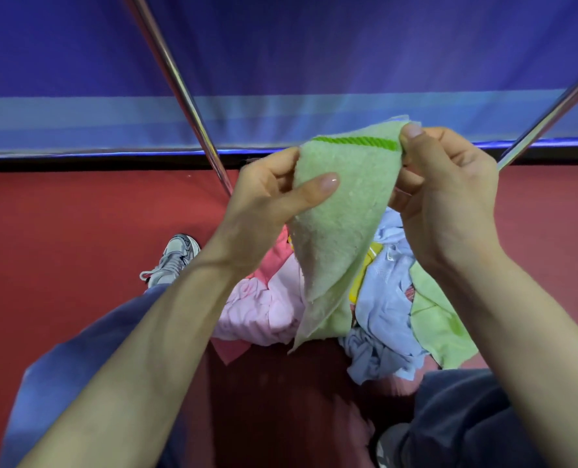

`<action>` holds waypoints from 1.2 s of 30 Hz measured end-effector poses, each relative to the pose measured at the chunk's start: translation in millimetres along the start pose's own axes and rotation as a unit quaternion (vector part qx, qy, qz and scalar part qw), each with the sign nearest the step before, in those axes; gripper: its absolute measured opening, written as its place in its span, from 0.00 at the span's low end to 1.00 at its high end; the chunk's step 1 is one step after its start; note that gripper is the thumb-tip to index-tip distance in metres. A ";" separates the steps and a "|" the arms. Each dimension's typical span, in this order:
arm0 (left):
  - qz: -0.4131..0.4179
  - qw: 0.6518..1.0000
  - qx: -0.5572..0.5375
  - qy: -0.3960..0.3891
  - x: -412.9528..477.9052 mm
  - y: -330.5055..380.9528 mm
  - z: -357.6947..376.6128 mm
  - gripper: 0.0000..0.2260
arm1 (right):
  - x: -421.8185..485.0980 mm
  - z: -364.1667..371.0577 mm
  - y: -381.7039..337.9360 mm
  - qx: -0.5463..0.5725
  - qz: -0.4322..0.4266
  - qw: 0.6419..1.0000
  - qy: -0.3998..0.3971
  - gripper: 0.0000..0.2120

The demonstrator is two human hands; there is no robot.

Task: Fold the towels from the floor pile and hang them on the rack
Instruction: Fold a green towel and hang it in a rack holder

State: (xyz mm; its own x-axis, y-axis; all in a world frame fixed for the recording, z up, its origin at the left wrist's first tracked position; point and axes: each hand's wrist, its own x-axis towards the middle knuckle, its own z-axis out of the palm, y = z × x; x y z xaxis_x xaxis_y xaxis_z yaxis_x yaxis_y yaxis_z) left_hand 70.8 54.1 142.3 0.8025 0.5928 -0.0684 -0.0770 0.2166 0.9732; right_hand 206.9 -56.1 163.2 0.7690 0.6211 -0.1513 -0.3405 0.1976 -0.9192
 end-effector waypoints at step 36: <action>0.150 0.912 0.277 0.262 -5.8 6.6 -5.0 0.03 | -12.6 14.3 30.8 0.096 0.250 0.958 -0.102 0.24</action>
State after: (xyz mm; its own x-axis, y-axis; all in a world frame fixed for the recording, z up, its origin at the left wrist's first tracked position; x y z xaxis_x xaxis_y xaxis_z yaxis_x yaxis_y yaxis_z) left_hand 62.6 55.9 148.0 0.3900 0.8820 0.2645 0.1817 -0.3554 0.9169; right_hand 179.0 -47.0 141.9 0.3676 0.8065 -0.4630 -0.7473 -0.0401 -0.6633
